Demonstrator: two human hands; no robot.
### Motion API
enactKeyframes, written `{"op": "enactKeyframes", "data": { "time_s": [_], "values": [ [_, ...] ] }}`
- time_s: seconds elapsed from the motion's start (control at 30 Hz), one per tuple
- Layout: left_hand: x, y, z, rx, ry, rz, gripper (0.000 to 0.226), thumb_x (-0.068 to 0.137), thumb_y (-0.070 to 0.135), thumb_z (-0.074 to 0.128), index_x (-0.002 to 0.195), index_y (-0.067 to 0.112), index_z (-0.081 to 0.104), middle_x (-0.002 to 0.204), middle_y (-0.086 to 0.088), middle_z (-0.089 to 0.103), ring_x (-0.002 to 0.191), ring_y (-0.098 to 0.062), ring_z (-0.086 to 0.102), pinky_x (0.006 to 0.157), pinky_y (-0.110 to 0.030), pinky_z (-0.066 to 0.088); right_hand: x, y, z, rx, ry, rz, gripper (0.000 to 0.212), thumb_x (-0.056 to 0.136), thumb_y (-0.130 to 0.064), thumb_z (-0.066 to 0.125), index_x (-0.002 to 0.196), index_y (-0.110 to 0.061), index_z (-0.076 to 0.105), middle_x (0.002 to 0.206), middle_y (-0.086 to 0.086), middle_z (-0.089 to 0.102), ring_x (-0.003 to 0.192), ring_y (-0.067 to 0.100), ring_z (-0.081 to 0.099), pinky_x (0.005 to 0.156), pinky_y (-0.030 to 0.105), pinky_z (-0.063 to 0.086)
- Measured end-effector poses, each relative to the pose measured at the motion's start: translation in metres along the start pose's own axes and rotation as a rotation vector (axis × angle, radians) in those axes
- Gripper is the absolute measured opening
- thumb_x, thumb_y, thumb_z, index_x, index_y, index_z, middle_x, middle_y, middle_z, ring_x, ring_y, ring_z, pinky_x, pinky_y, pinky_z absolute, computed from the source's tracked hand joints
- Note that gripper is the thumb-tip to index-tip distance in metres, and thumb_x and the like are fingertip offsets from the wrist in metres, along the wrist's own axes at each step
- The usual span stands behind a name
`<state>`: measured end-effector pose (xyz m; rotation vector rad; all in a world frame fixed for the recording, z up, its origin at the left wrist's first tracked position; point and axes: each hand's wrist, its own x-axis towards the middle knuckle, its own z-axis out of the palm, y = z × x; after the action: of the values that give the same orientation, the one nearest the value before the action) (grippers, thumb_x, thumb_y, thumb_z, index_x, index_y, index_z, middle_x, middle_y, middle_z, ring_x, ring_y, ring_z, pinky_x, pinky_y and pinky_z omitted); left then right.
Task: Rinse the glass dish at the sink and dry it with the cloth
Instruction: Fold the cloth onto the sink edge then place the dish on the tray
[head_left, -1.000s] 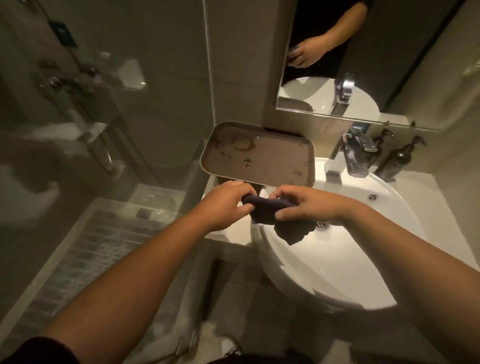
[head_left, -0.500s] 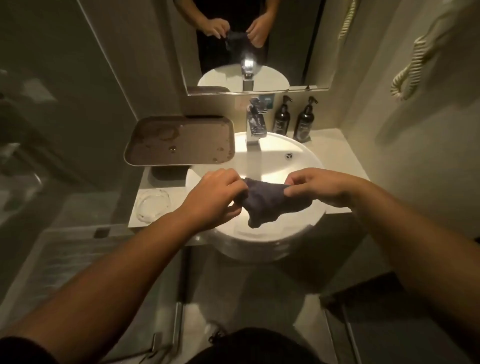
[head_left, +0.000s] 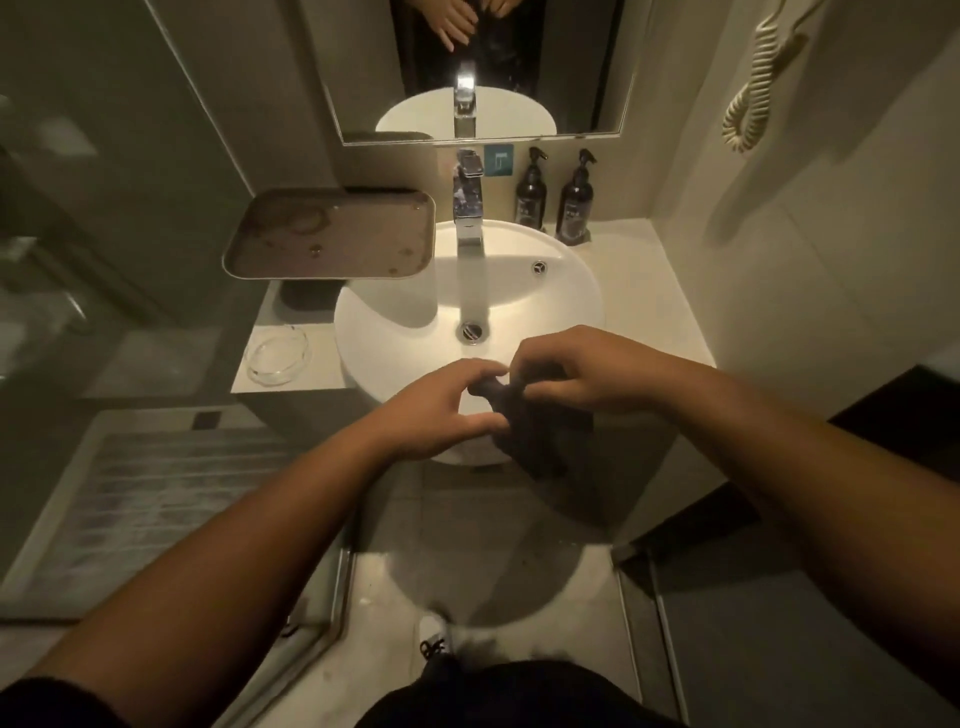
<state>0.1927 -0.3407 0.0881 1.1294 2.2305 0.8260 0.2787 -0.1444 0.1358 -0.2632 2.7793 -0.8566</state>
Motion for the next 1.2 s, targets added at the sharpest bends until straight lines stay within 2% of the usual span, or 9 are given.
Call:
{"op": "enactKeyframes", "data": {
  "time_s": [0.07, 0.13, 0.37, 0.5, 0.7, 0.93, 1.07, 1.13, 1.2],
  "values": [
    [-0.002, -0.004, 0.0, 0.069, 0.036, 0.003, 0.023, 0.091, 0.029, 0.063, 0.113, 0.019, 0.064, 0.105, 0.007, 0.06, 0.099, -0.011, 0.056, 0.092, -0.034, 0.048, -0.004, 0.006, 0.001, 0.007, 0.025, 0.01, 0.009, 0.095, -0.023, 0.062, 0.098, -0.032, 0.062, 0.097, -0.013, 0.061, 0.086, 0.004, 0.057, 0.084, 0.022, 0.048],
    [-0.007, -0.011, -0.001, 0.036, 0.056, -0.027, 0.014, 0.094, 0.027, 0.059, 0.102, 0.017, 0.066, 0.095, 0.007, 0.06, 0.09, -0.01, 0.057, 0.081, -0.029, 0.046, -0.006, 0.018, 0.002, 0.019, 0.035, 0.047, 0.01, 0.095, -0.025, 0.062, 0.102, -0.03, 0.064, 0.1, -0.012, 0.064, 0.09, 0.005, 0.059, 0.086, 0.025, 0.05],
    [-0.023, -0.057, 0.011, -0.099, 0.058, -0.118, 0.011, 0.095, 0.028, 0.056, 0.1, 0.024, 0.065, 0.092, 0.005, 0.067, 0.087, -0.01, 0.063, 0.078, -0.029, 0.05, 0.003, 0.049, 0.045, 0.137, -0.098, 0.232, 0.017, 0.092, -0.03, 0.064, 0.107, -0.036, 0.063, 0.105, -0.015, 0.065, 0.098, 0.003, 0.06, 0.081, 0.021, 0.049],
    [-0.005, -0.081, 0.011, -0.056, 0.106, -0.24, 0.015, 0.095, 0.032, 0.055, 0.103, 0.024, 0.064, 0.093, 0.005, 0.066, 0.088, -0.011, 0.062, 0.075, -0.03, 0.048, 0.031, 0.061, 0.064, 0.171, 0.055, 0.366, 0.012, 0.09, -0.03, 0.067, 0.101, -0.03, 0.064, 0.098, -0.011, 0.064, 0.095, 0.01, 0.061, 0.07, 0.017, 0.044],
    [0.051, -0.111, 0.009, 0.264, 0.172, -0.387, 0.023, 0.096, 0.037, 0.053, 0.11, 0.02, 0.058, 0.103, -0.005, 0.065, 0.088, -0.02, 0.057, 0.076, -0.033, 0.045, 0.092, 0.077, 0.089, -0.038, 0.122, 0.522, 0.024, 0.094, -0.03, 0.062, 0.114, -0.017, 0.062, 0.112, 0.007, 0.065, 0.099, 0.023, 0.06, 0.088, 0.034, 0.05],
    [0.069, -0.126, 0.014, 0.574, 0.158, -0.403, 0.03, 0.095, 0.044, 0.052, 0.116, 0.022, 0.056, 0.109, -0.006, 0.066, 0.098, -0.026, 0.061, 0.089, -0.04, 0.04, 0.108, 0.086, 0.099, -0.23, 0.11, 0.608, 0.029, 0.096, -0.034, 0.058, 0.119, -0.016, 0.061, 0.116, 0.009, 0.063, 0.097, 0.025, 0.06, 0.09, 0.038, 0.052],
    [0.057, -0.124, 0.019, 0.502, 0.235, -0.236, 0.054, 0.093, 0.048, 0.053, 0.139, 0.022, 0.045, 0.142, -0.007, 0.048, 0.126, -0.027, 0.049, 0.102, -0.045, 0.038, 0.094, 0.08, 0.101, -0.297, 0.171, 0.487, 0.045, 0.095, -0.047, 0.054, 0.127, -0.017, 0.061, 0.132, 0.007, 0.057, 0.115, 0.026, 0.055, 0.099, 0.039, 0.044],
    [0.046, -0.123, 0.022, 0.527, 0.151, -0.042, 0.061, 0.091, 0.057, 0.047, 0.141, 0.023, 0.042, 0.15, -0.005, 0.04, 0.134, -0.026, 0.04, 0.109, -0.046, 0.033, 0.083, 0.071, 0.103, -0.298, 0.108, 0.324, 0.053, 0.091, -0.057, 0.052, 0.126, -0.018, 0.06, 0.126, 0.005, 0.062, 0.111, 0.025, 0.058, 0.097, 0.04, 0.045],
    [0.04, -0.123, 0.027, 0.643, 0.0, 0.061, 0.058, 0.087, 0.062, 0.046, 0.133, 0.026, 0.048, 0.142, -0.004, 0.049, 0.128, -0.024, 0.045, 0.104, -0.045, 0.032, 0.074, 0.063, 0.109, -0.358, 0.008, 0.22, 0.05, 0.086, -0.061, 0.056, 0.118, -0.022, 0.061, 0.112, 0.001, 0.067, 0.1, 0.022, 0.061, 0.089, 0.038, 0.047]
  ]
}}
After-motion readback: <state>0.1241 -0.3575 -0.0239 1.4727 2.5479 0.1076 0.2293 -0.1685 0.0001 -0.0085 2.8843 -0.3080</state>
